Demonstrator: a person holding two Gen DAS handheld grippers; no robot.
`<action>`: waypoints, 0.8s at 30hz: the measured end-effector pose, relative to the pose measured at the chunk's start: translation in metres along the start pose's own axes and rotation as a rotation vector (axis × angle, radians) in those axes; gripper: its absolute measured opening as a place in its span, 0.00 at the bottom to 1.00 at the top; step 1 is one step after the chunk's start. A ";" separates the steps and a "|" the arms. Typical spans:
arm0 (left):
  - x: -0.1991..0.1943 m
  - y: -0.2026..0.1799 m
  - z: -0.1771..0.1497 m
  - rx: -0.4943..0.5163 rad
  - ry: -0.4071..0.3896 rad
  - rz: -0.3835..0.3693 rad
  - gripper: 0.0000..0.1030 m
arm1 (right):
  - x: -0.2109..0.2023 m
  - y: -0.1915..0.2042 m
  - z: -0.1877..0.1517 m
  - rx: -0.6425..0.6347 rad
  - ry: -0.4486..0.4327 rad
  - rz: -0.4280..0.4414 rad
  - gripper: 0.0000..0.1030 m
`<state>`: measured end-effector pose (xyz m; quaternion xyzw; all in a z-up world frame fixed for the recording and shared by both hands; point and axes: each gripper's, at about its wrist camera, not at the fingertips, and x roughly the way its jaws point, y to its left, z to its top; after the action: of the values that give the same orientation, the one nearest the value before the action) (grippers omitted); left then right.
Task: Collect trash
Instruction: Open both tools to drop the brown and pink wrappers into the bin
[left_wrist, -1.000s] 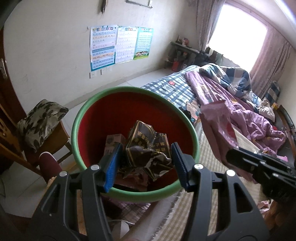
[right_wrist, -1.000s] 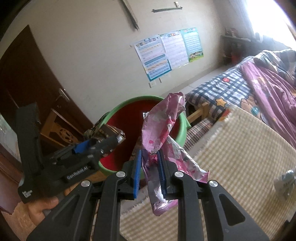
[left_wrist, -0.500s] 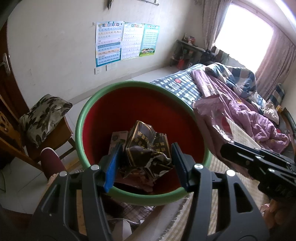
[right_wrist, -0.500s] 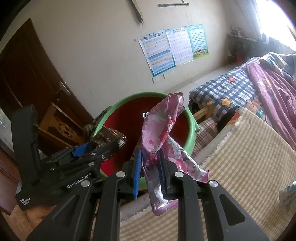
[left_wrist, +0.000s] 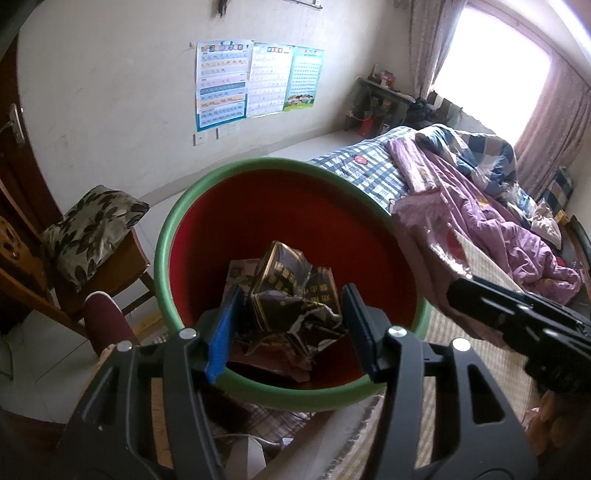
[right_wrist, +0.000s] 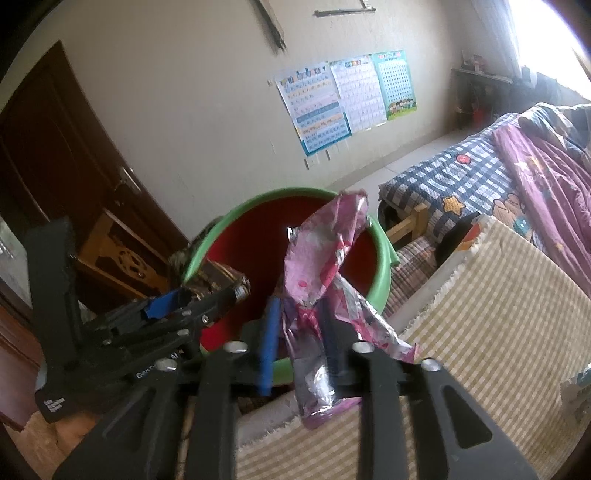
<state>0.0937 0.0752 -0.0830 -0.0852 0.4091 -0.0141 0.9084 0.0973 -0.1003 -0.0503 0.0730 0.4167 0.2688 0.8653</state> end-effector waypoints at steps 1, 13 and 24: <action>0.000 0.001 0.000 -0.004 -0.003 -0.003 0.61 | -0.002 0.000 0.000 0.005 -0.008 0.005 0.42; -0.012 -0.002 0.003 0.010 -0.036 -0.004 0.67 | -0.038 -0.012 -0.008 0.057 -0.072 -0.030 0.52; -0.016 -0.012 0.002 0.030 -0.031 -0.007 0.67 | -0.056 -0.038 -0.022 0.142 -0.074 -0.060 0.56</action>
<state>0.0851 0.0651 -0.0677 -0.0730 0.3943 -0.0219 0.9158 0.0669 -0.1643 -0.0396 0.1313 0.4045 0.2097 0.8804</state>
